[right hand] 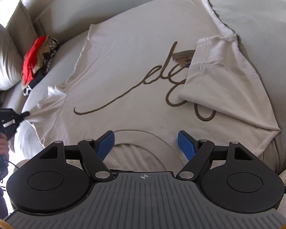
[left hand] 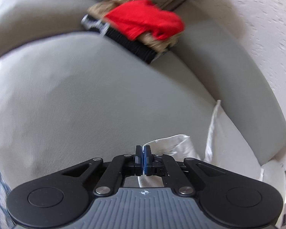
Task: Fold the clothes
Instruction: 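Lift the gripped side and fold it over the shirt body with the left tool, then open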
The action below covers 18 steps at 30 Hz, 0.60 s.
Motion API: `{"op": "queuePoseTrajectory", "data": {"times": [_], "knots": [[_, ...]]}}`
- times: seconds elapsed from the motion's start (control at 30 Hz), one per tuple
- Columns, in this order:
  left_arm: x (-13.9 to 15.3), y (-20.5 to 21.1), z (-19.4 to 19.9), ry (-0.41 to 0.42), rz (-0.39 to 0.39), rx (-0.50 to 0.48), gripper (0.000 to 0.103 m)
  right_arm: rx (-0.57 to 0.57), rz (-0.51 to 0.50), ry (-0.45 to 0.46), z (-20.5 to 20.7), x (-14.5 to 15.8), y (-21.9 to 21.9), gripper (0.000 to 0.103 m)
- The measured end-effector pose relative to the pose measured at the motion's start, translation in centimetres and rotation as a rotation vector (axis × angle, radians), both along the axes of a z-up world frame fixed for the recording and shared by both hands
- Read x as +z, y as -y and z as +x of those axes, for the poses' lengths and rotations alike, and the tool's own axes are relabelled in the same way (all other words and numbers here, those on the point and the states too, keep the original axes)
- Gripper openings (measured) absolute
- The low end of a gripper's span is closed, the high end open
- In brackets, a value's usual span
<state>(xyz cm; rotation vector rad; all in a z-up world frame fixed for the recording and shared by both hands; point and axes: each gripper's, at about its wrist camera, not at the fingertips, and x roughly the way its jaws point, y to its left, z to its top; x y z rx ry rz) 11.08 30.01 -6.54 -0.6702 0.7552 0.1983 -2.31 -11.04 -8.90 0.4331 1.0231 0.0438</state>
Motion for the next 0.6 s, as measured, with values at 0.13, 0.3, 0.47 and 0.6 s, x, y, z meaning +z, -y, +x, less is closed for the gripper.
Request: {"op": "queuePoseTrajectory", "data": {"times": [0.13, 0.3, 0.47, 0.6], "knots": [[3.1, 3.6, -0.2, 0.065, 0.182, -0.078, 0.0, -0.011, 0.013, 0.007, -0.2, -0.1, 0.4, 0.078], [6.3, 12.0, -1.8, 0.188, 0.396, -0.302, 0.0, -0.028, 0.048, 0.012, -0.3, -0.1, 1.0, 0.078], [4.8, 22.4, -4.5, 0.218, 0.634, -0.571, 0.0, -0.05, 0.078, 0.017, -0.4, -0.1, 1.7, 0.078], [1.2, 26.7, -6.8, 0.05, 0.654, -0.738, 0.021, -0.059, 0.095, 0.017, -0.5, 0.0, 2.2, 0.078]]}}
